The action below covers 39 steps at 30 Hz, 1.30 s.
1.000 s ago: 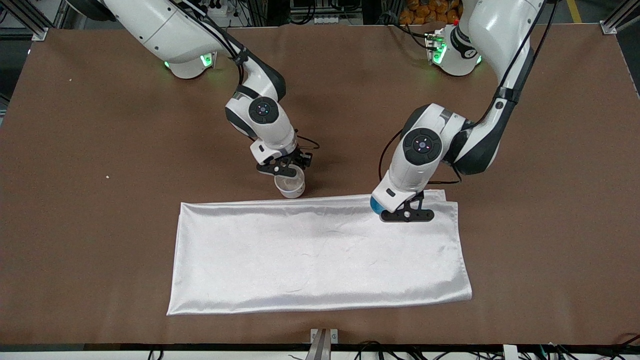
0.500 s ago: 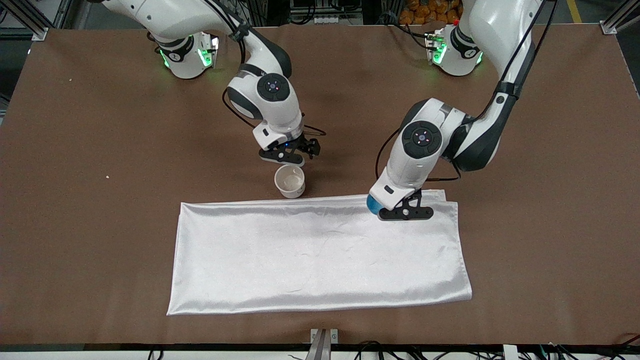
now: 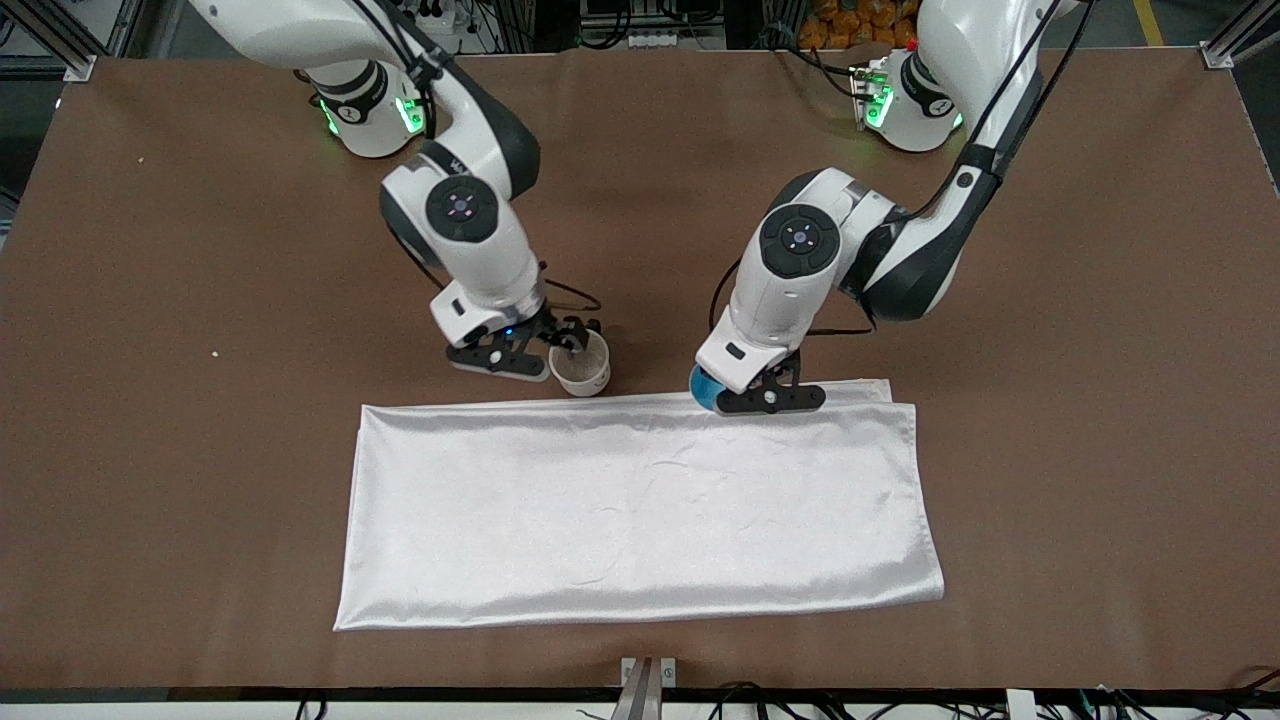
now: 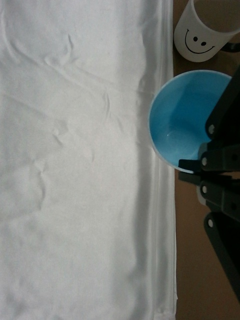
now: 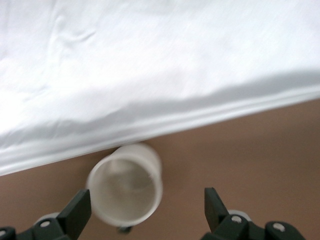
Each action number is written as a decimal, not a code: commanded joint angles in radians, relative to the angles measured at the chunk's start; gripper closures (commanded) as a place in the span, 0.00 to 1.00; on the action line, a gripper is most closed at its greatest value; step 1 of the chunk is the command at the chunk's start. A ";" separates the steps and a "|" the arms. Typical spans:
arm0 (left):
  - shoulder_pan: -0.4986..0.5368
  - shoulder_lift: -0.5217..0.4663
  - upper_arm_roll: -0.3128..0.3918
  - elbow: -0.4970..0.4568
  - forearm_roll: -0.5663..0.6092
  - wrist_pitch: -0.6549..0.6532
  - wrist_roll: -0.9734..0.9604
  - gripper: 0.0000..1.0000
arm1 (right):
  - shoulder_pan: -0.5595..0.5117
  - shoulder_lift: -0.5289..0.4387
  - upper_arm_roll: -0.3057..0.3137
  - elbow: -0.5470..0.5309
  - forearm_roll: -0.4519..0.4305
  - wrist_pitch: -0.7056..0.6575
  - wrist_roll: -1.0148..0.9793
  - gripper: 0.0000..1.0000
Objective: Place blue cup into white mug on table
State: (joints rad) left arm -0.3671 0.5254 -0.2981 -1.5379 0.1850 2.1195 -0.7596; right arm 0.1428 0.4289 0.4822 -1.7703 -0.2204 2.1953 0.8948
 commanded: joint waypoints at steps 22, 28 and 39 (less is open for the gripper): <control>-0.170 0.096 -0.001 0.105 -0.001 0.151 -0.262 1.00 | -0.009 -0.114 -0.378 0.111 0.116 -0.241 -0.680 0.00; -0.223 0.125 0.002 0.107 0.001 0.192 -0.317 1.00 | -0.045 -0.177 -0.378 0.111 0.116 -0.278 -0.787 0.00; -0.266 0.159 0.008 0.116 0.005 0.237 -0.348 1.00 | -0.063 -0.294 -0.376 0.109 0.118 -0.351 -0.838 0.00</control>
State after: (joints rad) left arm -0.6143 0.6556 -0.3004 -1.4543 0.1847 2.3469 -1.0874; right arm 0.0890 0.2022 0.1010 -1.6391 -0.1240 1.8772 0.0885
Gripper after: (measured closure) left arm 0.965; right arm 0.000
